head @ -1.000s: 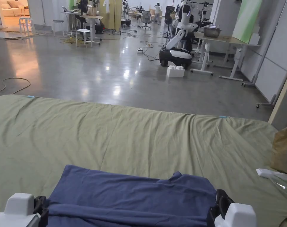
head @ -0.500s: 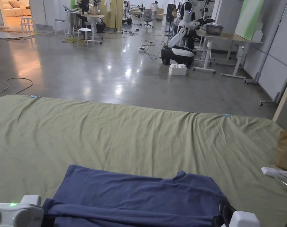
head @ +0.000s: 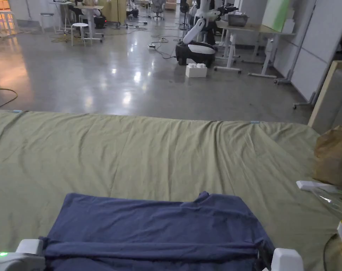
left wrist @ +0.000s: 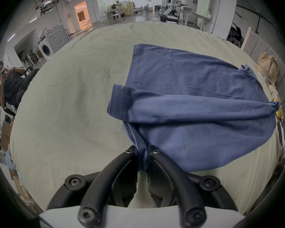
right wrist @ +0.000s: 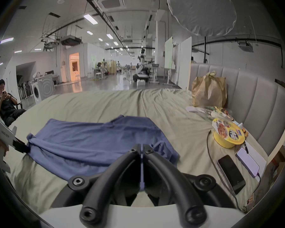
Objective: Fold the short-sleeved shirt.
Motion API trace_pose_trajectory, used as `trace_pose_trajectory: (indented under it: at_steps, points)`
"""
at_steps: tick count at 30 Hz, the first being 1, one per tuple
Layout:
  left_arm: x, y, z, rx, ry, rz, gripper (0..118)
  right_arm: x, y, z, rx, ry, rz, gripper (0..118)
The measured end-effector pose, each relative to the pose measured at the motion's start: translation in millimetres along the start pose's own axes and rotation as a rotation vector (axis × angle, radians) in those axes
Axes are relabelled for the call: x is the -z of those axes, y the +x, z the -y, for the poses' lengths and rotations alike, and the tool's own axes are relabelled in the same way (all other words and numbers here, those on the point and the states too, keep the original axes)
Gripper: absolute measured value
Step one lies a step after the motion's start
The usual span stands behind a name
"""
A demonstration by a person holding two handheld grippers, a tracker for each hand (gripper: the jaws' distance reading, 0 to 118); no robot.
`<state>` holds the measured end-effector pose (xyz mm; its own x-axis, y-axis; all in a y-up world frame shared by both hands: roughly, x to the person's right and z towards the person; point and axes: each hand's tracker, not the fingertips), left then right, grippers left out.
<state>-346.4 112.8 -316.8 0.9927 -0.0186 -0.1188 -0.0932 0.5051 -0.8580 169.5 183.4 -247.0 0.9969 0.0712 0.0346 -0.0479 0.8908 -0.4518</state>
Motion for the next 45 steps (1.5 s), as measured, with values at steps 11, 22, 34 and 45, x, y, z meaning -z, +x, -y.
trace_pose_trajectory:
  at_steps: [11,22,34,45]
  points:
    - [-46,-6,17,-0.019,0.130,0.023,10,91,43,12,-0.090,-0.409,-0.054,67]
    - [-52,3,28,0.011,0.136,-0.002,10,112,30,30,-0.064,-0.531,-0.122,11]
    - [-67,-14,16,0.014,0.243,0.019,10,44,43,-25,-0.090,-0.390,-0.142,10]
    - [-126,-21,81,0.039,0.136,0.059,10,-31,51,16,-0.175,-0.465,-0.148,10]
